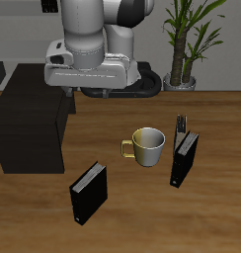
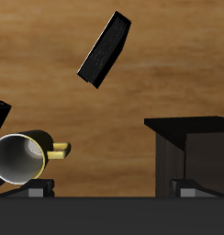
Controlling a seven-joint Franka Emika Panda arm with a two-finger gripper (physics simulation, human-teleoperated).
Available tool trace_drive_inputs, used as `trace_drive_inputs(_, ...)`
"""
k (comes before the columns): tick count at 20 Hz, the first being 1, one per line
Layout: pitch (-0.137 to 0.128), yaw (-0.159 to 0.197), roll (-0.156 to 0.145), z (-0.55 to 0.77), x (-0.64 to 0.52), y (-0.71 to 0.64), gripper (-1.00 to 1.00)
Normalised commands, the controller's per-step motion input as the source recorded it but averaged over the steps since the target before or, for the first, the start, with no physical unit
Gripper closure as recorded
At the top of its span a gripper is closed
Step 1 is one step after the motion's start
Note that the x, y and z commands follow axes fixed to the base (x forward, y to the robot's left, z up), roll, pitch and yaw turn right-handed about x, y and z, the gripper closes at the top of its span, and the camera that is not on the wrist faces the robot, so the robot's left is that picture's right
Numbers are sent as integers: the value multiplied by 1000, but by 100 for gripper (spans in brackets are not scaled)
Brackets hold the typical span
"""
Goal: Place the right black book upright on top of the shelf and place the left black book upright on top of the shelf
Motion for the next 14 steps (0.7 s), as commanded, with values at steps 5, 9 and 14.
trace_drive_inputs(5,-15,-19,-35,75,255,-391,-100)
trace_drive_inputs(9,-3,17,-58,57,308,-276,-100)
trace_drive_inputs(14,-6,-29,-29,12,301,119,-100)
